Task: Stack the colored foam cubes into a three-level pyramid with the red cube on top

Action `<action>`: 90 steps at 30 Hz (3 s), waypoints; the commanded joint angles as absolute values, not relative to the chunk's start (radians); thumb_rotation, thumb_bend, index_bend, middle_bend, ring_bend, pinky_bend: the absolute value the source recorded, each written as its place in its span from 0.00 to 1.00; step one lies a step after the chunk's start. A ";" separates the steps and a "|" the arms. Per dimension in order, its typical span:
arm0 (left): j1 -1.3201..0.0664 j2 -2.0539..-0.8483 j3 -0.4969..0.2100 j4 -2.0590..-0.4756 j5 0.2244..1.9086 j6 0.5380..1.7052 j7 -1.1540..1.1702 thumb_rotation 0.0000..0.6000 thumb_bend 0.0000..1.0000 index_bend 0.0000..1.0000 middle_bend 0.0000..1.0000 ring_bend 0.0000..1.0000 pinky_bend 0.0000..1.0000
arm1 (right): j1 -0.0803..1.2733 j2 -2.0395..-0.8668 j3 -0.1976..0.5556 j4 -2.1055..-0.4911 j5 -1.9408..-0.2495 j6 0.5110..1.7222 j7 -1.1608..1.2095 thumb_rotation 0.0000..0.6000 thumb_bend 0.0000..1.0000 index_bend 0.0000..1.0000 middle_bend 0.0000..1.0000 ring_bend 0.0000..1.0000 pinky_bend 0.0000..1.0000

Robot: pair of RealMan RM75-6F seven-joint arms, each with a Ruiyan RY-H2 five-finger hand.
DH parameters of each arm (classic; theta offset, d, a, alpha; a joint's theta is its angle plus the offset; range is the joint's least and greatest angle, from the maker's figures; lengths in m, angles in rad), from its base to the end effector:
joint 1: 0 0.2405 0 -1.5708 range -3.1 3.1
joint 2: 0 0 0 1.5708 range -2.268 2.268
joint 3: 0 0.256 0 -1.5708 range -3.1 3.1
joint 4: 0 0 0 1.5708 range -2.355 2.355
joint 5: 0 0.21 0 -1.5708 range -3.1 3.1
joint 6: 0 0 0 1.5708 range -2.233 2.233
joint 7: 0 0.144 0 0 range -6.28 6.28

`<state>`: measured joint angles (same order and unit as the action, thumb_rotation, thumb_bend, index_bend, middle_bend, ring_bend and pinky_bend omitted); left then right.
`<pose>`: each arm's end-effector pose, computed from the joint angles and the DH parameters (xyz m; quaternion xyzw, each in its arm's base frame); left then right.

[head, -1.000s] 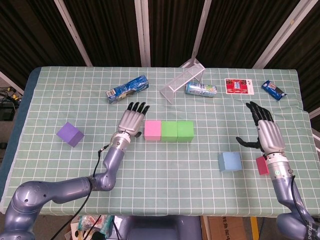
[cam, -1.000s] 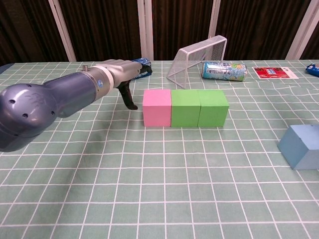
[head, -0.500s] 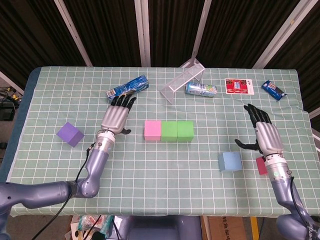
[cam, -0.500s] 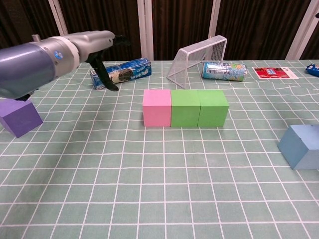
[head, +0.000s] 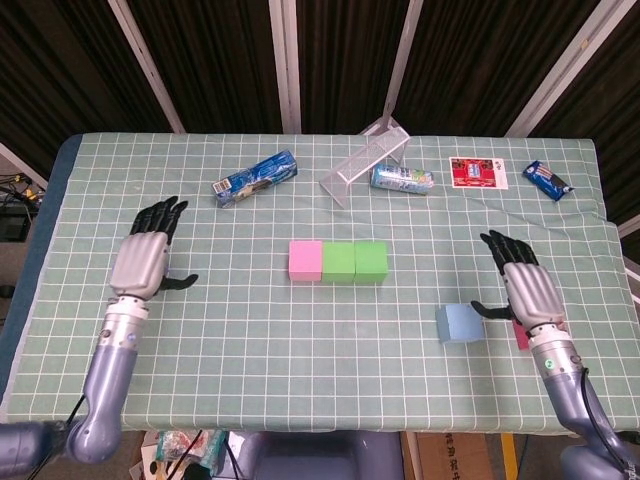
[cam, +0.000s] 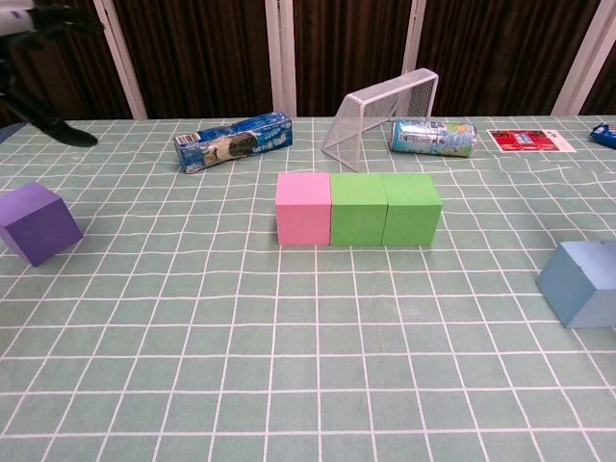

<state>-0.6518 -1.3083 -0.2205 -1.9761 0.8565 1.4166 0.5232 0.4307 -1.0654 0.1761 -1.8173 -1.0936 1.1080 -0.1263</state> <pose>-0.1407 0.3081 0.0925 -0.5949 -0.4298 -0.4186 0.5350 -0.2410 -0.2888 0.1358 0.6123 -0.4730 0.3696 0.5146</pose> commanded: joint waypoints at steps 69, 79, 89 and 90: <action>-0.480 -1.164 -0.183 -2.107 1.029 1.415 0.487 1.00 0.11 0.00 0.00 0.01 0.04 | 0.465 -1.222 0.044 -1.625 -1.174 0.945 -0.263 1.00 0.26 0.00 0.34 0.21 0.00; -0.476 -1.160 -0.189 -2.106 1.031 1.411 0.482 1.00 0.11 0.00 0.00 0.01 0.04 | 0.475 -1.230 0.058 -1.616 -1.193 0.966 -0.263 1.00 0.30 0.00 0.42 0.30 0.00; -0.472 -1.153 -0.195 -2.112 1.032 1.405 0.472 1.00 0.11 0.00 0.00 0.01 0.04 | 0.544 -1.159 0.143 -1.755 -1.122 0.952 -0.318 1.00 0.30 0.00 0.42 0.30 0.00; -0.472 -1.152 -0.196 -2.112 1.032 1.405 0.470 1.00 0.11 0.00 0.00 0.01 0.04 | 0.556 -1.151 0.158 -1.774 -1.104 0.950 -0.331 1.00 0.30 0.00 0.42 0.30 0.00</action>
